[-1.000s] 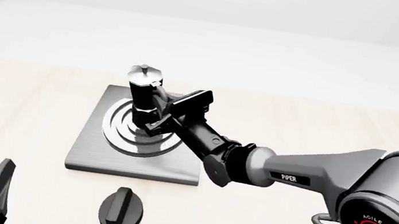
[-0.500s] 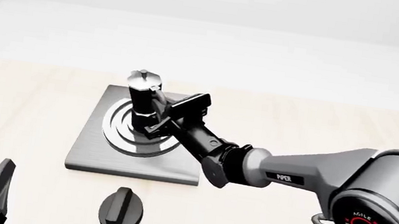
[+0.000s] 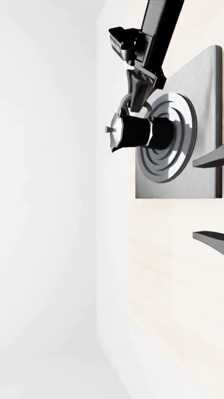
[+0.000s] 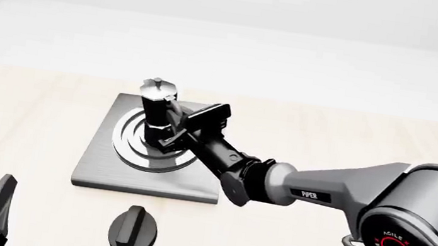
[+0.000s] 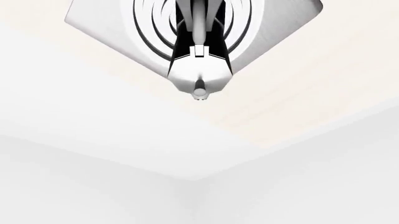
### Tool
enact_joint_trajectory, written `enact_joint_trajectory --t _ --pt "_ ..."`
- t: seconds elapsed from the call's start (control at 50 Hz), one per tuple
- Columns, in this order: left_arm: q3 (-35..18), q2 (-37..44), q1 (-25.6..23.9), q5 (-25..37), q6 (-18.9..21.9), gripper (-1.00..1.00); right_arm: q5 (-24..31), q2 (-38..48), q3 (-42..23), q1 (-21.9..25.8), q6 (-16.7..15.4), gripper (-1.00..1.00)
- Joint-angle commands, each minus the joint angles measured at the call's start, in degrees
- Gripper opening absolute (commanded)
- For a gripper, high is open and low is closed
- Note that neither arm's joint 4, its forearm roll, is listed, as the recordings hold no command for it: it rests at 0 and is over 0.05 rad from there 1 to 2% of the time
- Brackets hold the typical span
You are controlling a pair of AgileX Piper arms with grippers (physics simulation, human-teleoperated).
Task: Put the moka pot on the stove.
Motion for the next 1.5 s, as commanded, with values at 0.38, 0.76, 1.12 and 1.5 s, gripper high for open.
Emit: enact_joint_trajectory --t 0.38,0.76,1.12,1.5 --pt "0.0 0.0 0.0 0.0 0.0 1.0 0.2 0.6 -0.9 -0.4 0.7 1.0" --pt "0.0 0.0 0.0 0.0 0.0 1.0 0.3 0.7 -1.1 -0.5 0.3 1.0" --pt "0.0 0.0 0.0 0.0 0.0 1.0 0.7 1.1 -1.7 -0.8 -0.7 1.0" --pt "0.0 0.0 0.0 0.0 0.0 1.0 -4.5 -1.6 7.3 -0.1 -1.6 1.0"
